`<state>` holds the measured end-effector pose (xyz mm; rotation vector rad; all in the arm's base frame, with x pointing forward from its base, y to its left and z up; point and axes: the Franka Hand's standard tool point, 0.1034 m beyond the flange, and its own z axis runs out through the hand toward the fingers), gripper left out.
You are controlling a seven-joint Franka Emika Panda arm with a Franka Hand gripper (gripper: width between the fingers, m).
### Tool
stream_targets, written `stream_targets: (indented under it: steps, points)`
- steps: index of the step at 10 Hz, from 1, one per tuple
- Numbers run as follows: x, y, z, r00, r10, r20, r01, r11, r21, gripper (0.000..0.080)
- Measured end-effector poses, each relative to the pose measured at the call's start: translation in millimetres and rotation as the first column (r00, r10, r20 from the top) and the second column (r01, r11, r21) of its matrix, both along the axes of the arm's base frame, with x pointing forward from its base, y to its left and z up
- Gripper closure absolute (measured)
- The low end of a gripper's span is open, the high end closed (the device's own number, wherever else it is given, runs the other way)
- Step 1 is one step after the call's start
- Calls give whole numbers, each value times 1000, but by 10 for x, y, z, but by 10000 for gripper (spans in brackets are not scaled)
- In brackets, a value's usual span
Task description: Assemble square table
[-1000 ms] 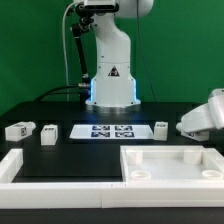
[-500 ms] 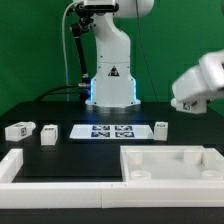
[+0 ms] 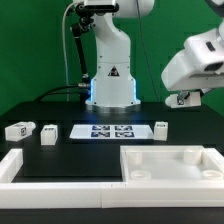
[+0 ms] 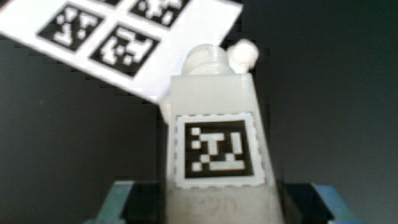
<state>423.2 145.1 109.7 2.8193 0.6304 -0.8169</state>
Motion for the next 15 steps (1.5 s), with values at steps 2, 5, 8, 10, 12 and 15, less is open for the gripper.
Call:
stream_targets:
  steps: [2, 5, 8, 10, 12, 15]
  points:
    - [446, -13, 315, 988, 29, 150, -43, 995, 91, 508]
    - [670, -253, 708, 957, 10, 290, -49, 991, 126, 508]
    - [758, -221, 673, 875, -21, 483, -87, 976, 200, 508]
    - [827, -212, 661, 791, -55, 609, -132, 957, 258, 508]
    - [1155, -227, 752, 800, -185, 571, -93, 902, 422, 508]
    - [1528, -244, 642, 719, -328, 613, -59, 850, 524, 508]
